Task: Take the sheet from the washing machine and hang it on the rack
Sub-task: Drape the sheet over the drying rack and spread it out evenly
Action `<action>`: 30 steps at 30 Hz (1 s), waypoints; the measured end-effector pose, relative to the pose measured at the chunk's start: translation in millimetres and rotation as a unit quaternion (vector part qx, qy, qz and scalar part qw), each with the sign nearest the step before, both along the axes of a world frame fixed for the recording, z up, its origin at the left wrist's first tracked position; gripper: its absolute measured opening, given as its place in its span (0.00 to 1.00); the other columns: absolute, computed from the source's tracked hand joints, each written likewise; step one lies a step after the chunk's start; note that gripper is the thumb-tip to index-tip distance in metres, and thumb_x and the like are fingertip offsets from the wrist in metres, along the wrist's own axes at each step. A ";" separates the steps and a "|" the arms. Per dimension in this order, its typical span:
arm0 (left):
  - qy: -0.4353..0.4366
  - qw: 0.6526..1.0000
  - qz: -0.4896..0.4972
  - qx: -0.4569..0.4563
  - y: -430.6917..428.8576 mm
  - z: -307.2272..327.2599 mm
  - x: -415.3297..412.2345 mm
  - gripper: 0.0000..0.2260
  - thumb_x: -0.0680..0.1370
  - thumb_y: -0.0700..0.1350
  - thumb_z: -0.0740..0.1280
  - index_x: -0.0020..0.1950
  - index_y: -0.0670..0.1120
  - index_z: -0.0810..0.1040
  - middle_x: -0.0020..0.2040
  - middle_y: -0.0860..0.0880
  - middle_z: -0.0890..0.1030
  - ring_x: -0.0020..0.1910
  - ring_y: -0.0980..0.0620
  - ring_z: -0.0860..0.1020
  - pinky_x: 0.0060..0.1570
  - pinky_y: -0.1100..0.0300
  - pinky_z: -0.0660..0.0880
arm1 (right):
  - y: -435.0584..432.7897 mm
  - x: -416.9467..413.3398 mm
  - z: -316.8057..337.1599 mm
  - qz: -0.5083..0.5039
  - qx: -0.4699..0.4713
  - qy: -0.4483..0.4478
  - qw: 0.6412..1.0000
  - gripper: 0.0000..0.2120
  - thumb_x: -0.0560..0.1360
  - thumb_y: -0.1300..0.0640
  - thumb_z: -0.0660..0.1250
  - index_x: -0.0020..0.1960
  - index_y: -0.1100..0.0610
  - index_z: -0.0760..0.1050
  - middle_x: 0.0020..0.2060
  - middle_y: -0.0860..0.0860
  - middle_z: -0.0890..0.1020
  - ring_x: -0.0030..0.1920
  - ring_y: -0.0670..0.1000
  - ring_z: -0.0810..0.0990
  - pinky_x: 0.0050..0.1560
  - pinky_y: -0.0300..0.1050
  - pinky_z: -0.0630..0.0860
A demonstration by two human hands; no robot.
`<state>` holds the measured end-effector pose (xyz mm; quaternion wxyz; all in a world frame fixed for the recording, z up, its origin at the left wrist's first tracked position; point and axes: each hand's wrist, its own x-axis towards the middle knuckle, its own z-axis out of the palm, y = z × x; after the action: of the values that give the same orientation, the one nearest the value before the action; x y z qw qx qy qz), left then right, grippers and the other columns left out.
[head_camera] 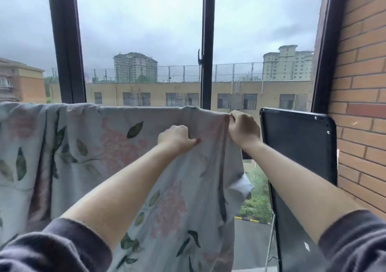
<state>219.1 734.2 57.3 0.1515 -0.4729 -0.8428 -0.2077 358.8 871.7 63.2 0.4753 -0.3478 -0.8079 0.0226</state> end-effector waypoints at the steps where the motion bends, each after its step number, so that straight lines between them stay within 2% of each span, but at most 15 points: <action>1: -0.001 1.000 -0.010 0.009 2.8 -2.3 3.6 0.18 0.74 0.62 0.63 0.44 0.47 0.73 0.46 0.49 0.77 0.48 0.46 0.77 0.41 0.57 0.69 | 1.2 5.1 1.1 0.028 -0.021 0.003 0.999 0.13 0.80 0.54 0.56 0.43 0.59 0.74 0.43 0.57 0.80 0.48 0.61 0.77 0.39 0.46 0.65; 3: 0.009 0.997 -0.046 0.053 7.0 -9.3 12.7 0.14 0.75 0.58 0.64 0.46 0.47 0.75 0.46 0.49 0.79 0.47 0.47 0.77 0.40 0.58 0.69 | 5.8 15.8 -7.9 0.072 -0.107 -0.001 0.992 0.17 0.81 0.48 0.54 0.43 0.59 0.73 0.45 0.57 0.79 0.50 0.60 0.76 0.42 0.48 0.67; 4: 0.033 0.993 -0.068 0.085 7.9 -12.5 17.2 0.12 0.75 0.55 0.64 0.46 0.47 0.76 0.47 0.49 0.79 0.47 0.47 0.77 0.40 0.58 0.69 | 10.4 20.5 -19.0 0.071 -0.159 0.001 0.985 0.19 0.81 0.45 0.52 0.49 0.60 0.73 0.49 0.58 0.79 0.53 0.60 0.75 0.47 0.49 0.69; 6: 0.155 0.972 -0.107 0.138 13.1 -18.8 24.1 0.09 0.75 0.50 0.65 0.49 0.45 0.76 0.50 0.48 0.76 0.52 0.47 0.75 0.43 0.55 0.70 | 22.9 29.8 -56.4 0.017 -0.275 0.010 0.961 0.24 0.80 0.41 0.50 0.62 0.59 0.69 0.60 0.59 0.75 0.59 0.60 0.73 0.56 0.51 0.70; 7: 0.225 0.958 -0.114 0.141 16.7 -18.9 25.9 0.10 0.75 0.49 0.66 0.52 0.45 0.76 0.54 0.47 0.74 0.56 0.46 0.72 0.49 0.53 0.69 | 27.4 33.8 -78.1 -0.012 -0.346 0.015 0.938 0.27 0.79 0.39 0.50 0.67 0.59 0.65 0.65 0.59 0.72 0.62 0.61 0.72 0.61 0.54 0.69; 8: 0.277 0.946 -0.113 0.127 21.1 -16.5 28.8 0.13 0.74 0.48 0.66 0.57 0.46 0.75 0.60 0.46 0.71 0.62 0.46 0.69 0.58 0.51 0.67 | 33.4 39.1 -100.5 -0.032 -0.434 0.011 0.900 0.32 0.78 0.37 0.50 0.72 0.59 0.60 0.69 0.61 0.68 0.65 0.62 0.70 0.64 0.57 0.68; 10: 0.295 0.946 -0.104 0.083 30.7 -6.5 30.8 0.21 0.74 0.48 0.65 0.66 0.48 0.69 0.70 0.45 0.63 0.72 0.44 0.58 0.71 0.43 0.54 | 35.6 50.5 -134.7 -0.005 -0.614 -0.025 0.789 0.38 0.76 0.32 0.48 0.76 0.58 0.53 0.70 0.64 0.67 0.63 0.64 0.72 0.61 0.61 0.69; 12: 0.249 0.964 -0.081 0.044 40.1 -0.3 27.9 0.26 0.75 0.50 0.65 0.71 0.51 0.63 0.75 0.45 0.57 0.76 0.43 0.49 0.72 0.36 0.42 | 32.5 54.2 -160.3 0.091 -0.721 -0.052 0.685 0.40 0.74 0.28 0.47 0.72 0.58 0.62 0.63 0.62 0.75 0.57 0.61 0.78 0.53 0.59 0.72; 13: 0.236 0.969 -0.066 0.022 45.1 0.4 26.5 0.26 0.75 0.51 0.64 0.72 0.53 0.62 0.75 0.45 0.56 0.76 0.43 0.48 0.71 0.34 0.42 | 28.7 54.3 -167.3 0.144 -0.740 -0.029 0.657 0.38 0.75 0.29 0.49 0.68 0.58 0.68 0.60 0.59 0.78 0.56 0.58 0.79 0.51 0.57 0.73; 15: 0.251 0.967 -0.039 -0.002 52.8 -1.3 25.8 0.25 0.75 0.51 0.64 0.72 0.54 0.62 0.74 0.44 0.57 0.75 0.41 0.49 0.69 0.30 0.45 | 27.1 45.5 -178.6 0.208 -0.730 0.055 0.649 0.24 0.77 0.38 0.56 0.55 0.58 0.75 0.51 0.55 0.81 0.50 0.55 0.79 0.46 0.49 0.75; 17: 0.270 0.963 -0.018 0.003 55.8 -0.7 28.5 0.22 0.76 0.52 0.63 0.69 0.53 0.64 0.71 0.43 0.59 0.73 0.40 0.53 0.69 0.29 0.48 | 26.8 38.6 -178.4 0.223 -0.696 0.148 0.666 0.14 0.74 0.46 0.63 0.48 0.56 0.75 0.41 0.53 0.79 0.42 0.53 0.78 0.42 0.45 0.73; 21: 0.293 0.956 0.025 -0.004 62.9 -3.5 30.0 0.17 0.76 0.52 0.60 0.63 0.51 0.67 0.68 0.43 0.59 0.72 0.38 0.53 0.66 0.26 0.47 | 32.3 51.3 -158.5 0.264 -0.646 0.375 0.611 0.16 0.79 0.53 0.56 0.45 0.60 0.78 0.33 0.54 0.83 0.33 0.52 0.82 0.37 0.41 0.77; 25: 0.303 0.952 0.049 0.003 69.3 -13.5 25.4 0.19 0.74 0.52 0.62 0.64 0.51 0.66 0.68 0.42 0.57 0.73 0.37 0.51 0.65 0.25 0.44 | 49.9 84.8 -139.4 0.256 -0.551 0.544 0.579 0.21 0.79 0.57 0.55 0.35 0.59 0.82 0.27 0.52 0.82 0.27 0.49 0.80 0.40 0.42 0.75; 28: 0.302 0.952 0.043 0.025 70.5 -15.3 26.2 0.20 0.74 0.51 0.61 0.65 0.50 0.67 0.68 0.42 0.57 0.73 0.38 0.51 0.65 0.26 0.43 | 68.7 116.1 -143.9 0.187 -0.519 0.609 0.570 0.15 0.80 0.56 0.57 0.38 0.57 0.77 0.25 0.50 0.81 0.30 0.49 0.79 0.35 0.41 0.75; 30: 0.304 0.951 0.041 0.033 72.6 -16.6 28.5 0.20 0.74 0.51 0.61 0.65 0.50 0.67 0.68 0.42 0.58 0.72 0.38 0.51 0.65 0.26 0.42 | 79.1 143.3 -156.6 0.120 -0.499 0.631 0.582 0.10 0.78 0.58 0.62 0.38 0.56 0.75 0.25 0.49 0.81 0.28 0.48 0.79 0.31 0.39 0.76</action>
<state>247.7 806.9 40.7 0.4243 -0.4737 -0.7681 -0.0755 502.2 950.8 -93.3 0.6098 -0.3284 -0.2006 0.6928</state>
